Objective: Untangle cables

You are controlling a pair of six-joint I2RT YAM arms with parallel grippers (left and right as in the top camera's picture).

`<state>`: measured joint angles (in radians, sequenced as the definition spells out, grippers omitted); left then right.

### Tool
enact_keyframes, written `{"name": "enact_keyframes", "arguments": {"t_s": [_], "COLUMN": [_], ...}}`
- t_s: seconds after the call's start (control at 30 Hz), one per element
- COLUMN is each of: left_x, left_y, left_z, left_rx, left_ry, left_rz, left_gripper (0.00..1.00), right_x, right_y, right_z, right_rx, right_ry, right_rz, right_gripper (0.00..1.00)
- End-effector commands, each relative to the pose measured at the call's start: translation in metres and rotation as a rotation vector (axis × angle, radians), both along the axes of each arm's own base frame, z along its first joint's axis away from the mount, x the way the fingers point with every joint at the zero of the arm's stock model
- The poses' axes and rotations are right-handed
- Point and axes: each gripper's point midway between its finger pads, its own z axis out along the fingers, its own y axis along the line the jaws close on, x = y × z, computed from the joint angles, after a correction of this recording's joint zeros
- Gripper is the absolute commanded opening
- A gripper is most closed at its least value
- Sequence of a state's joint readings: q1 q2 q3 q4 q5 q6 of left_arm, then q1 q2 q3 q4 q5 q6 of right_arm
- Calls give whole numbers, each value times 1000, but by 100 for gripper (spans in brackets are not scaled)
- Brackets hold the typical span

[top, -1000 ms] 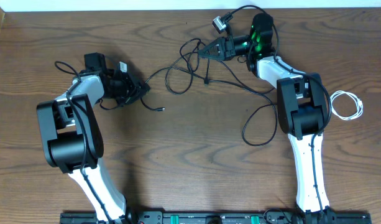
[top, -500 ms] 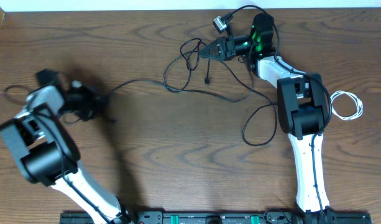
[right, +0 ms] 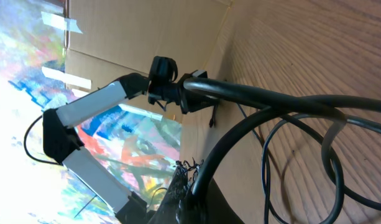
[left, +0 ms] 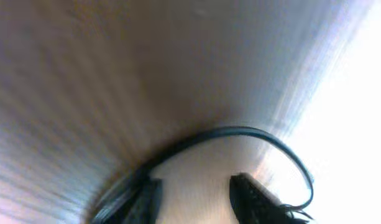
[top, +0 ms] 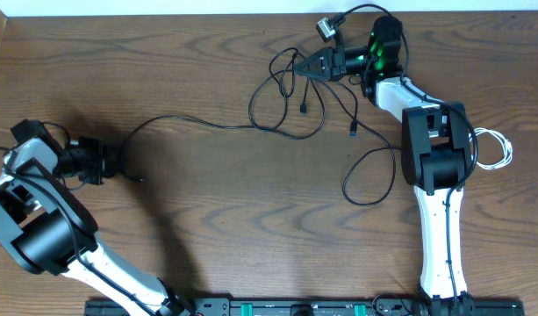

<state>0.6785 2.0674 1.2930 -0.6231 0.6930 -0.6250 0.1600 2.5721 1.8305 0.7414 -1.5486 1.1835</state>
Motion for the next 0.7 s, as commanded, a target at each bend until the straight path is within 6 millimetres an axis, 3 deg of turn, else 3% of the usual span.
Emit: {"name": "enact_keyframes", "arguments": {"t_s": [0.0,0.27,0.47,0.67], "left_x": [-12,20,23,25], "left_y": [-14,-57,-63,-68], "left_z": [-30,2,13,48], "left_rx": [16,-104,36,231], "left_ry": [74,-161,-132,-122], "left_rz": [-58,-207,-270,-325], "left_gripper": [54,59,59,60], "right_x": [-2,-4,-4,-4], "right_y": [0,2,3,4], "right_z": [9,9,9,9], "right_rx": [4,4,4,4], "right_ry": [-28,-28,-27,-26], "right_rz": [8,12,13,15], "right_gripper": [1,1,1,1]}}
